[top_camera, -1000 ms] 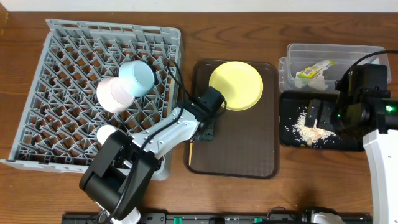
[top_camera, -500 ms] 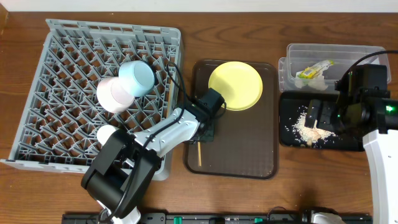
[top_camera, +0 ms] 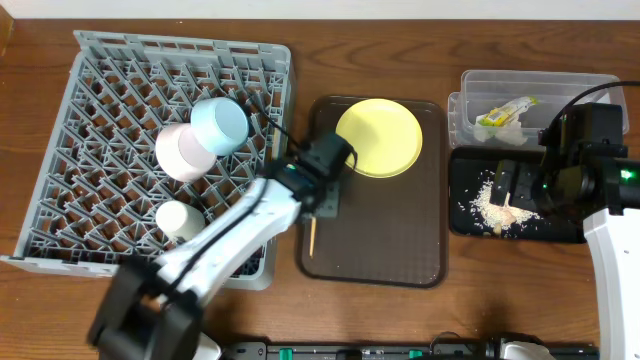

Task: Sort waste into correct bins and load items into the dishwasher
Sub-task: 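Grasp the remaining chopstick and place it upright in the rack, then reach the left gripper to the yellow plate rim and grasp it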

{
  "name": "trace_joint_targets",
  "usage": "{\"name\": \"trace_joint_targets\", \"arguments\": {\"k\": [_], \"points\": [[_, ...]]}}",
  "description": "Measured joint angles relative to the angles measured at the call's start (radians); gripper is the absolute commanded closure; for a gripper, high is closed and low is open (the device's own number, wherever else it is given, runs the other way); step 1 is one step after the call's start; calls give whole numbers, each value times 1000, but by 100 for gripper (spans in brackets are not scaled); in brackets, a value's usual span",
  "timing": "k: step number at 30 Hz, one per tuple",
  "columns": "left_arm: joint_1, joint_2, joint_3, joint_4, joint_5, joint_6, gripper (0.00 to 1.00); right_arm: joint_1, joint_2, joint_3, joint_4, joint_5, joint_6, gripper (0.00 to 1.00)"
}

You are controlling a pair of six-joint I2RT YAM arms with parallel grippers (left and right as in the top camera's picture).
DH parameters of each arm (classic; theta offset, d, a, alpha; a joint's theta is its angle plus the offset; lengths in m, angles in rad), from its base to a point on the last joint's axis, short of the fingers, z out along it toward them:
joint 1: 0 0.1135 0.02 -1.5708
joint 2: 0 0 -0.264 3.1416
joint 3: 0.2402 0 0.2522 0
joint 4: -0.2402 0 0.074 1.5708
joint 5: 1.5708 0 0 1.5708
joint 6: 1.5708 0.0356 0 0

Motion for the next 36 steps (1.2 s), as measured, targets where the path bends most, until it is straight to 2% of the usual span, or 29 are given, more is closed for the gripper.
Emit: {"name": "trace_joint_targets", "arguments": {"k": [5, 15, 19, 20, 22, 24, 27, 32, 36], "points": [[96, -81, 99, -99, -26, 77, 94, 0, 0, 0, 0, 0, 0, 1], [268, -55, 111, -121, -44, 227, 94, 0, 0, 0, 0, 0, 0, 1], [294, -14, 111, -121, -44, 255, 83, 0, 0, 0, 0, 0, 0, 1], [296, -2, 111, -121, -44, 262, 83, 0, 0, 0, 0, 0, 0, 1], [296, 21, 111, -119, -44, 269, 75, 0, 0, 0, 0, 0, 0, 1], [296, 31, 111, -114, -44, 273, 61, 0, 0, 0, 0, 0, 0, 1], [296, 28, 111, -107, -45, 276, 54, 0, 0, 0, 0, 0, 0, 1], [293, -11, 111, -96, -24, 291, 51, 0, 0, 0, 0, 0, 0, 1], [262, -88, 115, -14, 48, 332, 37, 0, 0, 0, 2, 0, 0, 1]]}}
